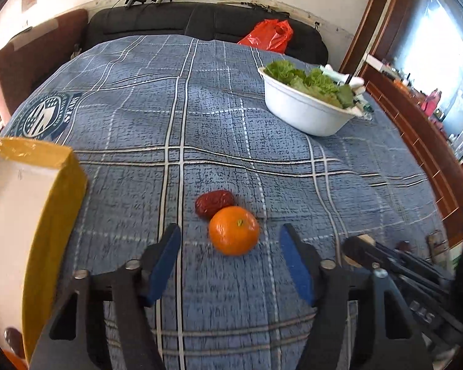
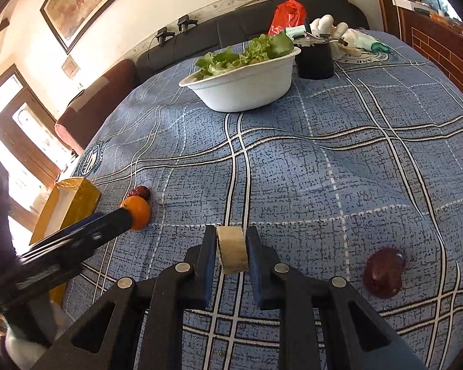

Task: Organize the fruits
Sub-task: 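Grasp an orange with the left gripper while the right gripper holds the cube, then carry the orange and cube into the yellow tray and open both grippers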

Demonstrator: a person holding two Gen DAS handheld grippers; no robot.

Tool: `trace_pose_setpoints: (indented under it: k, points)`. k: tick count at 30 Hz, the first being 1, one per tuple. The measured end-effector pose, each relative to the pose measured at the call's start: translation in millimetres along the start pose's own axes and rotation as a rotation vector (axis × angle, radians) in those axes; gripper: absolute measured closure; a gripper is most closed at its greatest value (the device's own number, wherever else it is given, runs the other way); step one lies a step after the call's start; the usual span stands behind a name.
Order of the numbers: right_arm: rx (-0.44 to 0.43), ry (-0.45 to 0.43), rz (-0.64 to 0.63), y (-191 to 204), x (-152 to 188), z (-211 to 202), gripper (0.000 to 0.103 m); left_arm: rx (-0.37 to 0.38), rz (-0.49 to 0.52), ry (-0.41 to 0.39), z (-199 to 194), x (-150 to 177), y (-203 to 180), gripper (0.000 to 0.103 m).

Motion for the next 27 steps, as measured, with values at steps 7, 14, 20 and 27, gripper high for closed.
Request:
trace_pose_setpoints:
  k: [7, 14, 20, 27]
  points:
    - [0.001, -0.024, -0.020, 4, -1, -6, 0.082, -0.038, 0.048, -0.018, 1, 6, -6, 0.069]
    - [-0.076, -0.035, -0.016, 10, -1, -11, 0.082, 0.013, -0.023, -0.075, -60, 14, 18, 0.069]
    - [-0.138, -0.051, -0.032, 26, 4, -17, 0.082, 0.002, -0.102, -0.138, -127, 24, 68, 0.069]
    - [-0.178, -0.034, -0.121, 92, 13, -28, 0.081, -0.159, -0.169, -0.153, -167, 31, 156, 0.068]
Point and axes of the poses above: each gripper's, at about its wrist camera, not at the fingertips, and z roughly the way its jaws point, y to its left, x to its underside, the point moved 3 cm from there along z, roughly the way its jaws point, and after that the axes turned 3 degrees about -y, right-handed, at the moved point
